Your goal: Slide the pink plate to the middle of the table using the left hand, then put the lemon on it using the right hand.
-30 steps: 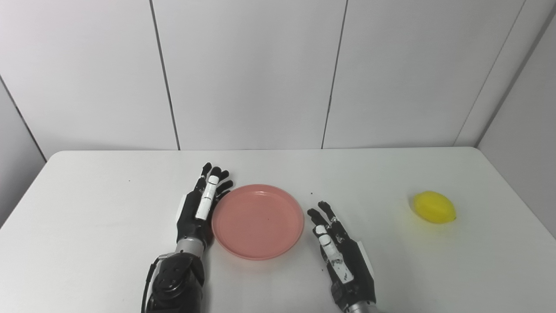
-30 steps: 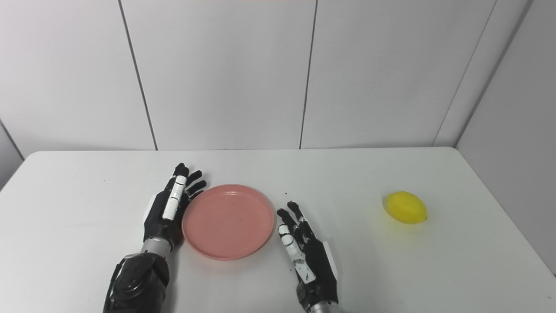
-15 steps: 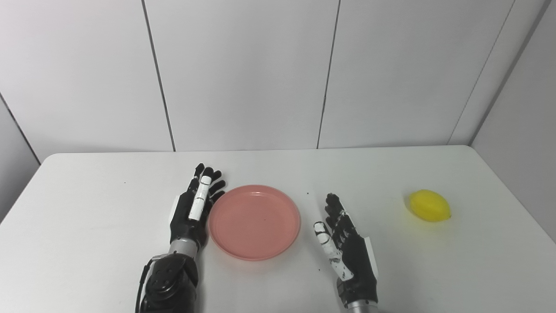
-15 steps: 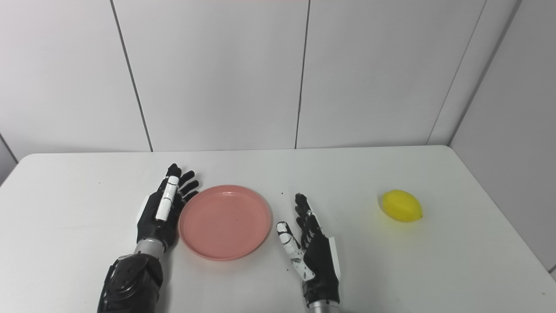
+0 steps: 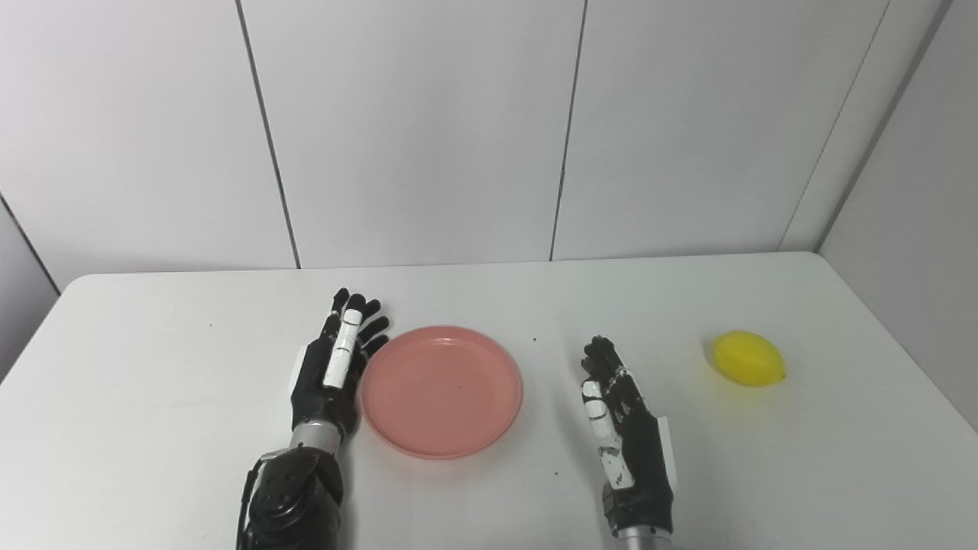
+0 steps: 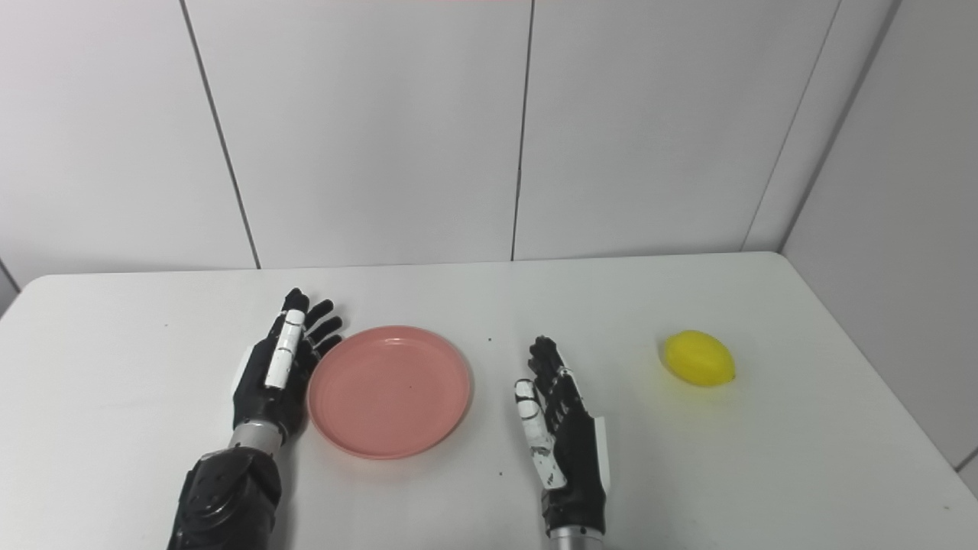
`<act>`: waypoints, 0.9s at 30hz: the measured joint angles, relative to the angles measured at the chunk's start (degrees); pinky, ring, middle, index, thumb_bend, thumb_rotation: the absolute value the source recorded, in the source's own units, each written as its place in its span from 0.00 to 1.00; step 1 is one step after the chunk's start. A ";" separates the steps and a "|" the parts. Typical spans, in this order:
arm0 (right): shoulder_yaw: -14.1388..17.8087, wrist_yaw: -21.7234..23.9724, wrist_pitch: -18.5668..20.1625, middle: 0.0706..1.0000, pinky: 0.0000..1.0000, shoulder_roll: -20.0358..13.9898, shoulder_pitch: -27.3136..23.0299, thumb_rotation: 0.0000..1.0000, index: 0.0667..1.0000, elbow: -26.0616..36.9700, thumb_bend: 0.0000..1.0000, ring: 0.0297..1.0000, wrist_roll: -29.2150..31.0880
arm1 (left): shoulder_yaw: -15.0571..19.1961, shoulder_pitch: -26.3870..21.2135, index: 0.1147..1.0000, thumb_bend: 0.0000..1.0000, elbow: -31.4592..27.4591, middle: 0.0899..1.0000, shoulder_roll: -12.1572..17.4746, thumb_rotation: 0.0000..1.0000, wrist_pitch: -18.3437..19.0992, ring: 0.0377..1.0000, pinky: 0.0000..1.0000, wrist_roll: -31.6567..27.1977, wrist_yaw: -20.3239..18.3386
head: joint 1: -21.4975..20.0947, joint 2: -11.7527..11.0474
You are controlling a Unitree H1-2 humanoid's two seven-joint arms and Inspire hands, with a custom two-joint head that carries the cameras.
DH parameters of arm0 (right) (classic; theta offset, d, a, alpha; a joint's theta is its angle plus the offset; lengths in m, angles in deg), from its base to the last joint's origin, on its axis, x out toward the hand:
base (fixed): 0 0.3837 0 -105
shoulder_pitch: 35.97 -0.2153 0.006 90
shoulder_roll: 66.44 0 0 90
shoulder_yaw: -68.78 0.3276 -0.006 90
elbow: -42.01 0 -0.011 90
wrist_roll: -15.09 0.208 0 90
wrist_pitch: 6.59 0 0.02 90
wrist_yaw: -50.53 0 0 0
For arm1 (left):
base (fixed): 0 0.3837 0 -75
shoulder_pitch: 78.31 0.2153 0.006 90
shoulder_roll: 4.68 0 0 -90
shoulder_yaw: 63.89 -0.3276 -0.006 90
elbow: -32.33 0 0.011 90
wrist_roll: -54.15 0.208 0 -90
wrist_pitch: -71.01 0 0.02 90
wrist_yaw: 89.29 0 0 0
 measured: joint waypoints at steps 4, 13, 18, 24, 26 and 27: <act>0.82 -0.71 6.72 0.85 0.81 -1.07 2.14 0.85 0.85 3.27 0.81 0.84 -5.60 | 0.31 -0.48 0.97 0.66 0.80 0.85 0.05 0.72 -0.51 0.82 0.82 -0.33 -0.19 | -0.36 -0.44; 2.30 0.94 18.07 0.81 0.76 -6.43 -1.17 0.84 0.83 10.02 0.84 0.80 -10.99 | 0.63 -1.70 0.95 0.66 2.83 0.84 0.75 0.72 -1.21 0.84 0.86 -1.28 -1.18 | -3.86 -1.23; 3.33 1.31 20.87 0.76 0.70 -9.36 -3.24 0.82 0.81 10.90 0.83 0.74 -12.76 | 0.69 -1.97 0.96 0.67 3.22 0.86 1.40 0.74 -1.21 0.84 0.86 -1.40 -1.46 | -5.19 -1.50; 5.27 2.64 22.21 0.71 0.64 -11.37 -5.42 0.73 0.75 10.97 0.84 0.70 -11.00 | 0.67 -2.21 0.93 0.67 3.74 0.87 1.85 0.75 -1.33 0.85 0.84 -1.40 -1.91 | -5.81 -1.50; 5.80 2.65 22.22 0.72 0.64 -12.25 -6.43 0.72 0.75 10.97 0.83 0.70 -10.95 | 0.70 -2.24 0.93 0.68 3.79 0.87 1.86 0.75 -1.37 0.85 0.84 -1.41 -2.06 | -5.72 -1.41; 6.01 2.66 22.25 0.72 0.65 -12.77 -6.89 0.72 0.75 10.97 0.83 0.71 -11.03 | 0.77 -2.24 0.93 0.68 3.79 0.86 1.85 0.74 -1.37 0.85 0.85 -1.44 -2.13 | -5.72 -1.41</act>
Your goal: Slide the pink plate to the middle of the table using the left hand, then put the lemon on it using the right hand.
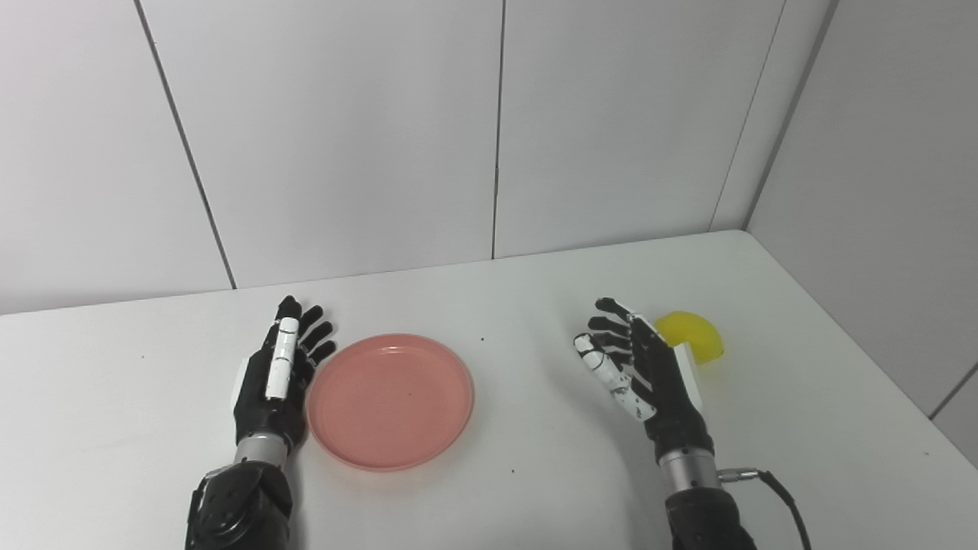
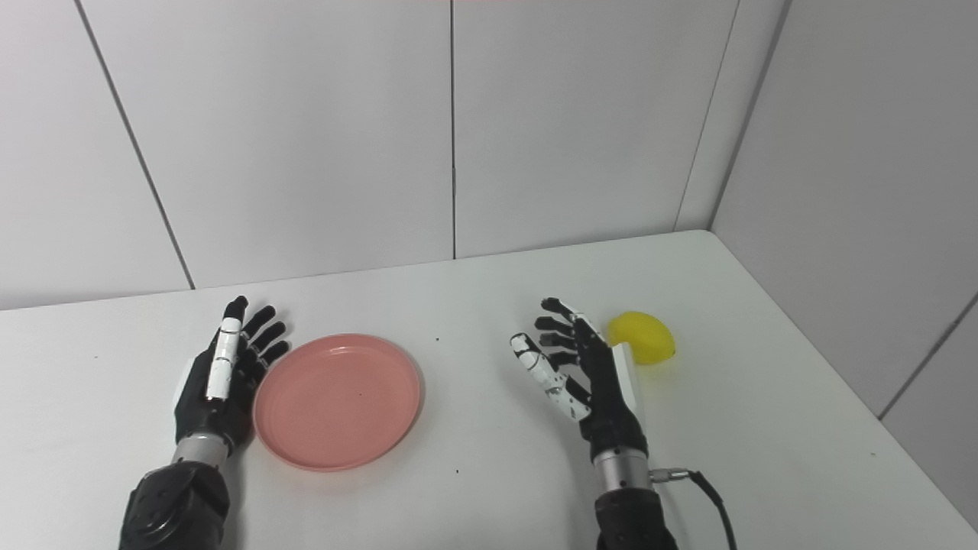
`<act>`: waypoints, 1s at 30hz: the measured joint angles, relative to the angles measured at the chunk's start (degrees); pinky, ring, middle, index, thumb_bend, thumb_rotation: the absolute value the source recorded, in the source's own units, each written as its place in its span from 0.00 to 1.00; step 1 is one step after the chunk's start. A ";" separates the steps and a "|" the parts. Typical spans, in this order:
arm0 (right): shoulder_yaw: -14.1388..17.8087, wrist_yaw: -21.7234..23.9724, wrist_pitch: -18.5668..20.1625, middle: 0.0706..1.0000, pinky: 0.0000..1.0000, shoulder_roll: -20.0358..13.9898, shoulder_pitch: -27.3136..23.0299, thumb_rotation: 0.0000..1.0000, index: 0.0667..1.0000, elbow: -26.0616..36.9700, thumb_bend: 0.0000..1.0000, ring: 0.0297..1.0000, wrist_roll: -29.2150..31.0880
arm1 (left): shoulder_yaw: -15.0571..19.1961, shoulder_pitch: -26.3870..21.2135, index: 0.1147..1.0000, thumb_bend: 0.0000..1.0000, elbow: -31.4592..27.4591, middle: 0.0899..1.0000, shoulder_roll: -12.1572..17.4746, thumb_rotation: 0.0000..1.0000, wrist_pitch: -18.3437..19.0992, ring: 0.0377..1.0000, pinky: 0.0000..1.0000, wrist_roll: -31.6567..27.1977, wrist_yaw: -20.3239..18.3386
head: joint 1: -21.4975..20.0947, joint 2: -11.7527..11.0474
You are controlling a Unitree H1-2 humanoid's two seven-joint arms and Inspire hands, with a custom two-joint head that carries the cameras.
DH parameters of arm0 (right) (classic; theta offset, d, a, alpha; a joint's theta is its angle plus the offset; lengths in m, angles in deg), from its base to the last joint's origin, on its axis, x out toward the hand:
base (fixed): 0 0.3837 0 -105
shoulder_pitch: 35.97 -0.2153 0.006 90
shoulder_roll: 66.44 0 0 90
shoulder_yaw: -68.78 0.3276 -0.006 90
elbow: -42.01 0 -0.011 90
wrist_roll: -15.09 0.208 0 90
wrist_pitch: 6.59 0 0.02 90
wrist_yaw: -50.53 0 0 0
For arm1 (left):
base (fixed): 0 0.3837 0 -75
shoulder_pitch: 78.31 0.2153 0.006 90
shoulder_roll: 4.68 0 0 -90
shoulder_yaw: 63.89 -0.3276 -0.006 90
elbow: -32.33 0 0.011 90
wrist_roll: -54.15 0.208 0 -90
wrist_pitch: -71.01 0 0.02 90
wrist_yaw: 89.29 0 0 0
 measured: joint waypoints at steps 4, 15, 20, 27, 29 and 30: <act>0.50 -0.10 0.01 0.70 0.63 -1.94 -1.02 0.73 0.73 0.00 0.84 0.69 -1.85 | 0.09 0.00 0.93 0.68 0.03 0.85 -0.01 0.74 -0.06 0.85 0.87 -0.13 -0.31 | 0.09 -0.09; 1.66 -0.30 0.02 0.73 0.61 -6.92 -3.70 0.78 0.72 -0.10 0.93 0.70 -8.75 | 0.32 0.05 0.93 0.68 0.04 0.85 -0.07 0.75 -0.24 0.85 0.88 -0.14 -0.34 | 0.26 0.00; 2.32 -0.30 0.07 0.73 0.52 -8.62 -5.53 0.78 0.72 -0.42 0.95 0.67 -10.29 | 0.32 0.19 0.94 0.68 -0.22 0.86 -0.07 0.75 -0.24 0.85 0.88 -0.14 -0.35 | 0.35 0.00; 1.96 0.48 -0.20 0.67 0.59 -12.20 -7.46 0.79 0.68 -3.16 0.92 0.65 -11.11 | 0.24 0.14 0.93 0.68 -0.15 0.85 -0.12 0.75 -0.23 0.85 0.88 -0.13 -0.35 | 0.27 -0.09; 0.11 -0.22 -0.95 0.66 0.60 -16.02 -7.46 0.80 0.67 -4.51 0.92 0.65 -16.48 | 0.18 0.14 0.93 0.68 -0.18 0.85 -0.12 0.75 -0.23 0.85 0.88 -0.10 -0.35 | 0.18 -0.09; -0.36 -0.54 -1.55 0.66 0.60 -17.57 -7.46 0.80 0.67 -4.73 0.92 0.65 -18.62 | 0.18 0.15 0.93 0.68 -0.22 0.85 -0.11 0.75 -0.23 0.85 0.88 -0.09 -0.35 | 0.18 -0.09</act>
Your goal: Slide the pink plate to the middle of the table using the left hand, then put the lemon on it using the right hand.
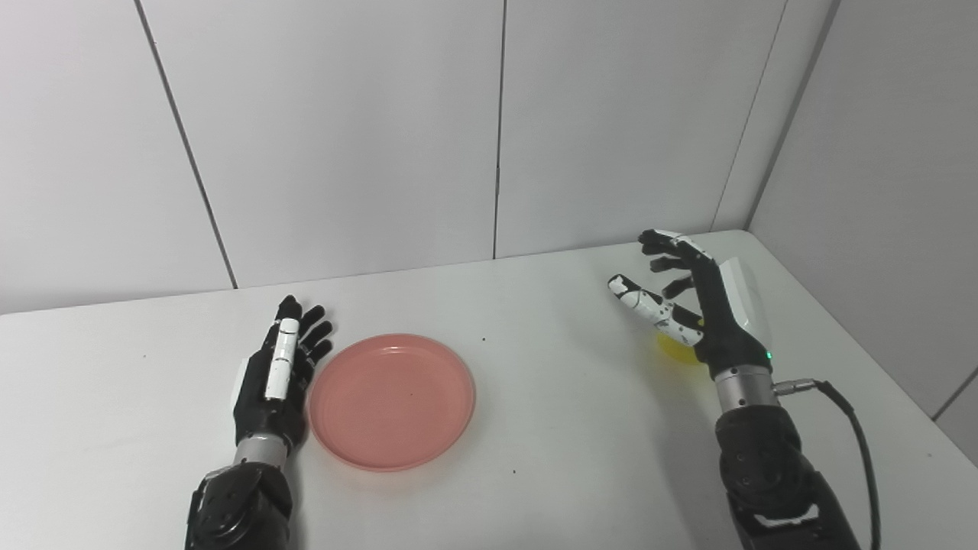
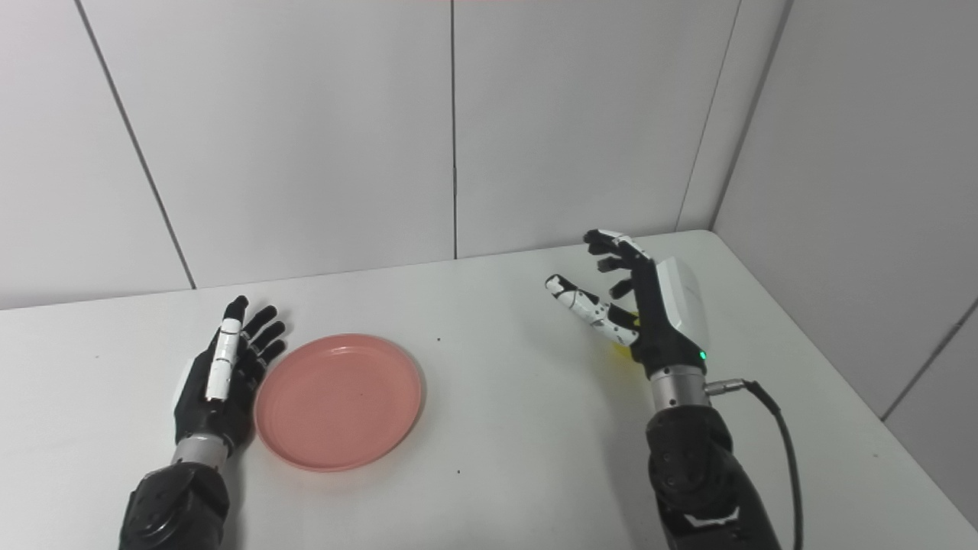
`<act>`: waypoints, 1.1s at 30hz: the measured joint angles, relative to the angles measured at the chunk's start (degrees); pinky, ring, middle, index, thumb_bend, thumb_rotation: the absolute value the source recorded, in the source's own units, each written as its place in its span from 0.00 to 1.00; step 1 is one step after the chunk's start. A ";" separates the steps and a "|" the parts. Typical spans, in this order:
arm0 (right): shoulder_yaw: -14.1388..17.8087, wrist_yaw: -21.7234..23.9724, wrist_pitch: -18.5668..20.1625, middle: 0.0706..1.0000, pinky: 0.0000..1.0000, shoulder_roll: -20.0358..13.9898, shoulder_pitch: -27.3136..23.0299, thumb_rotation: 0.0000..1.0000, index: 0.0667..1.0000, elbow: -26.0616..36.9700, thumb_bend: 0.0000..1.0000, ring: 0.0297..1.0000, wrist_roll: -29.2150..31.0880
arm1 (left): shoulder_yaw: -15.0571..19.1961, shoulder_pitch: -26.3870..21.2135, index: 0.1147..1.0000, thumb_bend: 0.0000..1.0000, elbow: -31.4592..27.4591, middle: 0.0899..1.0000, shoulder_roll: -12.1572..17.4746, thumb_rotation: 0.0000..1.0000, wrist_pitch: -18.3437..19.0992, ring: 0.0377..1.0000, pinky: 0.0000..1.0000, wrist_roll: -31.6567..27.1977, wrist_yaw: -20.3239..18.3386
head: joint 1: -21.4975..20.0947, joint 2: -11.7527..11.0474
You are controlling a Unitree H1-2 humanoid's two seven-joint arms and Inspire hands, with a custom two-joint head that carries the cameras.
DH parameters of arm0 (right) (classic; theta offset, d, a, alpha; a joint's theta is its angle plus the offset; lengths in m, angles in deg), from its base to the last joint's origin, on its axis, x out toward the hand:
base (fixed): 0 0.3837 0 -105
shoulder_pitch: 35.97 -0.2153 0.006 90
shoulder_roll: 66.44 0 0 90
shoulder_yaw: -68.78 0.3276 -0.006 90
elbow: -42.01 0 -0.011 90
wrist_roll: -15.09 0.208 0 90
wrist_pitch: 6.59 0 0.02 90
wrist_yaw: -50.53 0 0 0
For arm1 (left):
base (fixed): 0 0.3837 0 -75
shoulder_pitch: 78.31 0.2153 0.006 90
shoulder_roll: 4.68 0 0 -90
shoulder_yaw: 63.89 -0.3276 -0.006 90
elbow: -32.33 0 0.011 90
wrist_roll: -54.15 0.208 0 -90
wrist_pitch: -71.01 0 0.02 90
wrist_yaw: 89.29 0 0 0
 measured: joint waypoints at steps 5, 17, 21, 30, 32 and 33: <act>-3.11 -1.89 -1.35 0.66 0.63 -4.54 -0.40 0.75 0.66 -1.06 0.95 0.65 -9.77 | -0.18 0.01 0.94 0.68 0.07 0.85 0.09 0.77 0.00 0.84 0.87 0.39 0.06 | 0.26 0.00; -5.45 -3.50 -1.38 0.66 0.66 -7.95 -2.09 0.74 0.65 -7.56 0.97 0.66 -19.76 | -0.35 -0.08 0.94 0.68 0.20 0.84 0.08 0.77 0.00 0.83 0.87 0.39 0.07 | 0.62 0.09; -5.45 -3.91 -1.39 0.66 0.65 -8.56 -2.39 0.75 0.65 -9.92 0.97 0.66 -19.68 | -0.34 -0.08 0.94 0.68 0.20 0.84 0.06 0.76 0.00 0.83 0.88 0.34 0.06 | 0.70 0.09; -5.36 -4.34 -1.46 0.65 0.67 -8.68 -2.54 0.73 0.65 -15.39 0.95 0.66 -17.30 | -0.31 0.00 0.94 0.68 0.08 0.85 0.00 0.76 0.00 0.84 0.89 0.29 0.06 | 0.88 -0.26; -5.16 -4.55 -1.53 0.66 0.68 -8.62 -2.54 0.73 0.66 -16.94 0.94 0.67 -15.50 | -0.34 0.01 0.95 0.67 0.08 0.85 0.00 0.76 0.00 0.83 0.88 0.31 0.06 | 0.97 -0.35; -5.14 -4.62 -1.54 0.65 0.67 -8.63 -2.54 0.74 0.66 -17.56 0.94 0.66 -14.81 | -0.36 0.02 0.95 0.67 0.07 0.85 0.00 0.77 0.00 0.83 0.87 0.33 0.06 | 0.97 -0.35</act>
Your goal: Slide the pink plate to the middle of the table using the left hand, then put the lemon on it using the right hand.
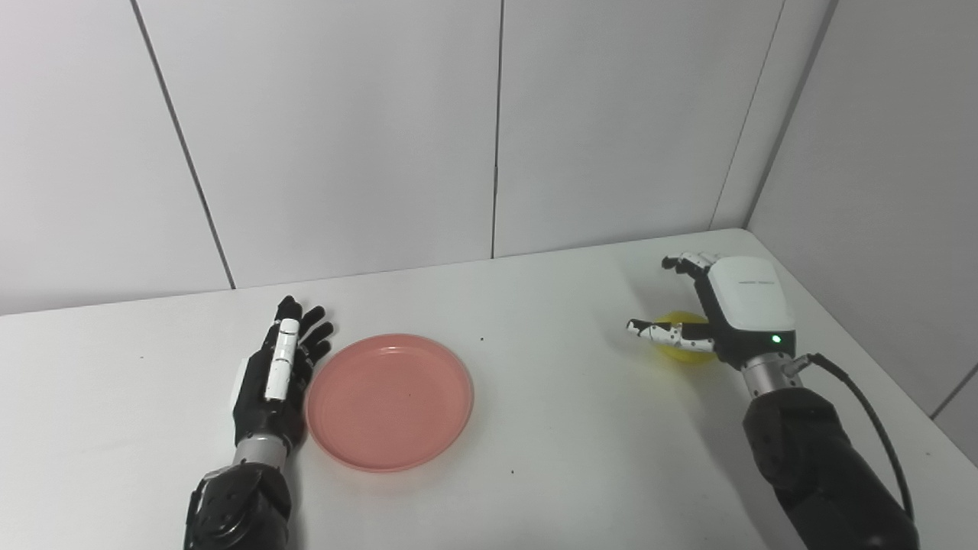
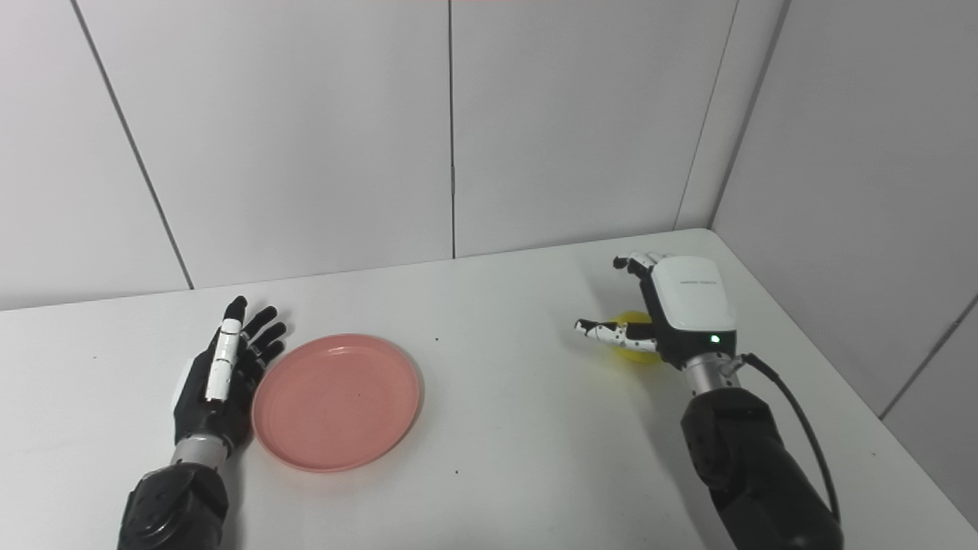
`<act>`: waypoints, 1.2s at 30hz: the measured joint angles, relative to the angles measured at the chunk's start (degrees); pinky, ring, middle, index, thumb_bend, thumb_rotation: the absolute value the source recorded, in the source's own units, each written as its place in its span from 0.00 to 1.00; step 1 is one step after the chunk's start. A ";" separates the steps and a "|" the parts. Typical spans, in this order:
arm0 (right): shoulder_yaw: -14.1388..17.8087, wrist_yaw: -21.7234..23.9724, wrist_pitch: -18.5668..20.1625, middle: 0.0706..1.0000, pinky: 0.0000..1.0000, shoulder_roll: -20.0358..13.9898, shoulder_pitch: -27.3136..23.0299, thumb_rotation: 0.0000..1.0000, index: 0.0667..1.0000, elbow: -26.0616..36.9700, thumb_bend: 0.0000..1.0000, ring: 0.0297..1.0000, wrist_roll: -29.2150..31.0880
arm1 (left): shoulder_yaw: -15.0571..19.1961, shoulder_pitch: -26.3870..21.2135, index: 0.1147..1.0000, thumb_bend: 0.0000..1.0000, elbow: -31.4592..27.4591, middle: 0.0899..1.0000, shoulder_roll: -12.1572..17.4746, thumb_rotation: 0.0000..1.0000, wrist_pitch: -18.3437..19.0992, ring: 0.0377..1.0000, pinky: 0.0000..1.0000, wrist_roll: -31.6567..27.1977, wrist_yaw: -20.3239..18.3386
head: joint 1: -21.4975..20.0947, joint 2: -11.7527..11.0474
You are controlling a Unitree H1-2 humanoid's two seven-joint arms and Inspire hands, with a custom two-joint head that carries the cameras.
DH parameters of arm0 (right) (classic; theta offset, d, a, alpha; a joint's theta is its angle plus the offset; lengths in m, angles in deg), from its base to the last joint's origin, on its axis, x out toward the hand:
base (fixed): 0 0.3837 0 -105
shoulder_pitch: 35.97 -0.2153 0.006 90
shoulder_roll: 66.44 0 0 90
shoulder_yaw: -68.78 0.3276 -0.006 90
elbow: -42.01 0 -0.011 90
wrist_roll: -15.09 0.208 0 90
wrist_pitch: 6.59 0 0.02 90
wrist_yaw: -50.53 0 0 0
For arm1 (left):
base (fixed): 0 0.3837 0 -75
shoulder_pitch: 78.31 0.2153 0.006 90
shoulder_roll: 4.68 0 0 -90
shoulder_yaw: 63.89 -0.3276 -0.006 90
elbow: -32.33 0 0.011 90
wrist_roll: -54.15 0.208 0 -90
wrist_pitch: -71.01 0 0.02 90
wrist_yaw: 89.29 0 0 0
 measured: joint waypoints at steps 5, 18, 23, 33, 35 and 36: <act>-0.18 -0.80 -0.11 0.66 0.64 -0.01 0.00 0.73 0.66 -2.16 0.93 0.65 1.59 | -0.07 0.04 0.95 0.66 0.00 0.85 0.01 0.77 0.00 0.83 0.87 0.03 0.00 | 0.18 0.09; -1.58 -1.56 -0.15 0.68 0.63 0.14 -0.41 0.71 0.67 -4.65 0.93 0.67 5.24 | -0.46 0.51 0.96 0.65 -0.56 0.86 -0.15 0.78 0.00 0.84 0.87 0.20 0.04 | 0.70 0.09; -1.93 -1.56 -0.15 0.68 0.63 0.27 -0.90 0.71 0.67 -6.01 0.93 0.67 5.38 | -0.40 0.57 0.95 0.65 -0.67 0.86 -0.15 0.78 0.00 0.84 0.86 0.05 0.04 | 0.70 0.18; -3.34 -1.45 -0.14 0.68 0.64 0.31 -1.70 0.72 0.68 -7.80 0.93 0.67 5.42 | -0.51 0.67 0.95 0.65 -0.76 0.85 -0.14 0.77 0.00 0.82 0.84 0.20 0.04 | 0.70 0.35; -3.58 -1.45 -0.14 0.69 0.64 0.30 -1.77 0.72 0.68 -8.08 0.93 0.67 5.41 | -0.45 0.67 0.95 0.65 -0.76 0.85 -0.14 0.77 0.00 0.83 0.86 0.11 0.04 | 0.70 0.35; -3.70 -1.45 -0.14 0.69 0.64 0.30 -1.78 0.72 0.68 -8.12 0.93 0.68 5.40 | -0.42 0.67 0.95 0.65 -0.76 0.85 -0.16 0.77 0.00 0.83 0.87 0.02 0.04 | 0.79 0.35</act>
